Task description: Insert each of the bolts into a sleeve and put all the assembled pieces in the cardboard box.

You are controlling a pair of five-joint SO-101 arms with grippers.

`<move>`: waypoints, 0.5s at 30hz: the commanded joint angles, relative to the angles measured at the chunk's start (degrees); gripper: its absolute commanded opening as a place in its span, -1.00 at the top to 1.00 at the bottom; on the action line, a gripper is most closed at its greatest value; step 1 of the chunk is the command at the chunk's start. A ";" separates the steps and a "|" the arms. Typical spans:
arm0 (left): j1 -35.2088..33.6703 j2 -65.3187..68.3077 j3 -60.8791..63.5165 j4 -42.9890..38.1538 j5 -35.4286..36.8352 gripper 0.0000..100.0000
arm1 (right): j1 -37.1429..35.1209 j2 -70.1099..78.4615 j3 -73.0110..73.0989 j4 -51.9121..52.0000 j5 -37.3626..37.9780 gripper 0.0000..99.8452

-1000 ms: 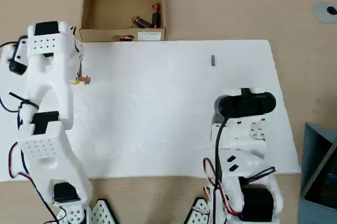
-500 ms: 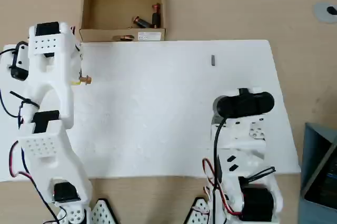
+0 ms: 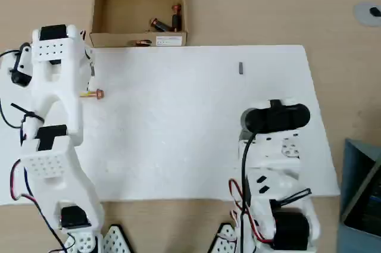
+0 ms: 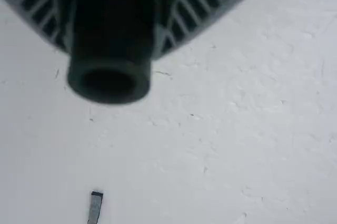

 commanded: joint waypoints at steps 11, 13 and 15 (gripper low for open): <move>-4.22 -1.45 -27.16 13.71 -46.15 1.00 | 0.66 -1.19 -2.07 0.00 0.35 0.98; -4.66 -1.01 -28.04 13.71 -55.47 1.00 | 0.66 -1.19 -2.07 0.00 0.35 0.98; -4.75 -0.92 -27.34 13.71 -64.18 1.00 | 0.66 -1.19 -2.07 0.00 0.35 0.98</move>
